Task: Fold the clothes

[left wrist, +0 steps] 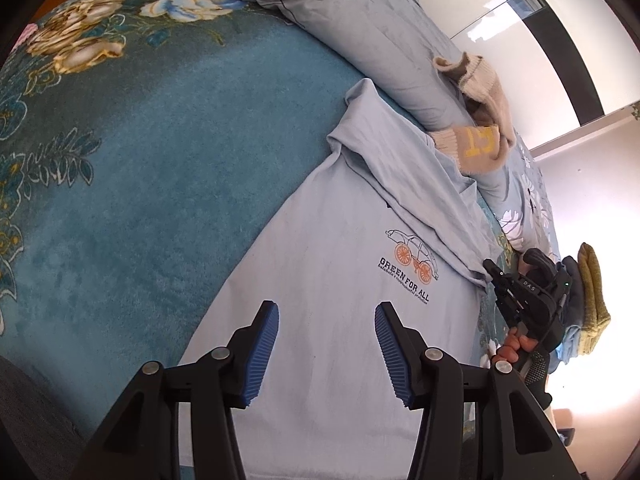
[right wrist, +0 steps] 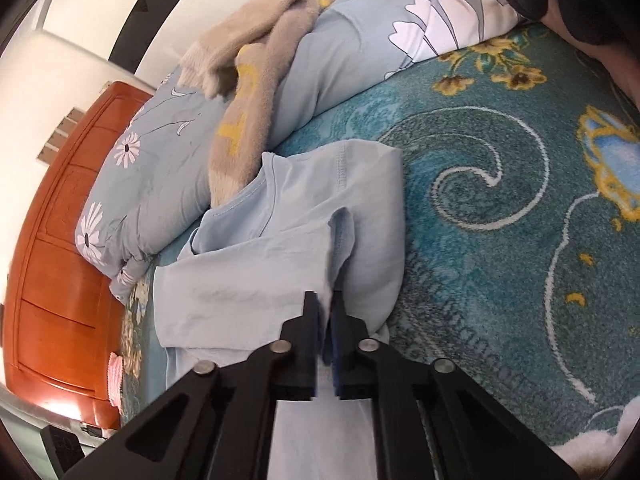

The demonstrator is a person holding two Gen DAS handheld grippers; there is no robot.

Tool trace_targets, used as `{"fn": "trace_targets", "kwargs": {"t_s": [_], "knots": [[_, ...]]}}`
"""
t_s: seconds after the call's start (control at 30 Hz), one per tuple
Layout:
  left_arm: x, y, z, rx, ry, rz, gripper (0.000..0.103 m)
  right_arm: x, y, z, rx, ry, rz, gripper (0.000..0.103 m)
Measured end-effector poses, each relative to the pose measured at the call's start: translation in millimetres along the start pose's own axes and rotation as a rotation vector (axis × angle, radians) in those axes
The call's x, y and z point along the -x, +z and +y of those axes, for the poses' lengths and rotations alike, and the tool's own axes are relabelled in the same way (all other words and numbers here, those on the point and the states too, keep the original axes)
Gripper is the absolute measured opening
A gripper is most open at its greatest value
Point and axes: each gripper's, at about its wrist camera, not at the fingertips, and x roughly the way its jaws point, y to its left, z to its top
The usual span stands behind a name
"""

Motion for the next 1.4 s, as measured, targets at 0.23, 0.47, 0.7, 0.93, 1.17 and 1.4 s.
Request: {"fn": "trace_targets", "kwargs": {"t_s": [0.23,0.47,0.7,0.93,1.17,1.4], "knots": [[5.2,-2.9,15.0,0.027,0.003,-0.005,0.055,15.7,-5.5,-7.6,-0.033,-0.068,-0.048,0.002],[5.7,-4.6,24.1,0.029,0.010,0.005,0.055,17.1,-8.6,-17.8,-0.105,-0.079,-0.021,0.005],[-10.6,-6.7,32.6,-0.025,0.064,0.041,0.058,45.9,-34.6,-5.1,-0.027,-0.144,0.053,0.019],[-27.4,-0.6,48.0,-0.060,0.126,0.055,0.058,62.5,-99.4,-15.2,-0.073,-0.156,0.250,0.020],[-33.4,-5.4,57.0,-0.106,0.104,0.086,0.059,77.3,-138.2,-18.1,-0.122,-0.177,0.347,0.020],[-32.4,-15.0,68.0,-0.116,0.039,0.161,0.062,82.3,-169.8,-14.1,-0.123,-0.171,0.432,0.020]]}}
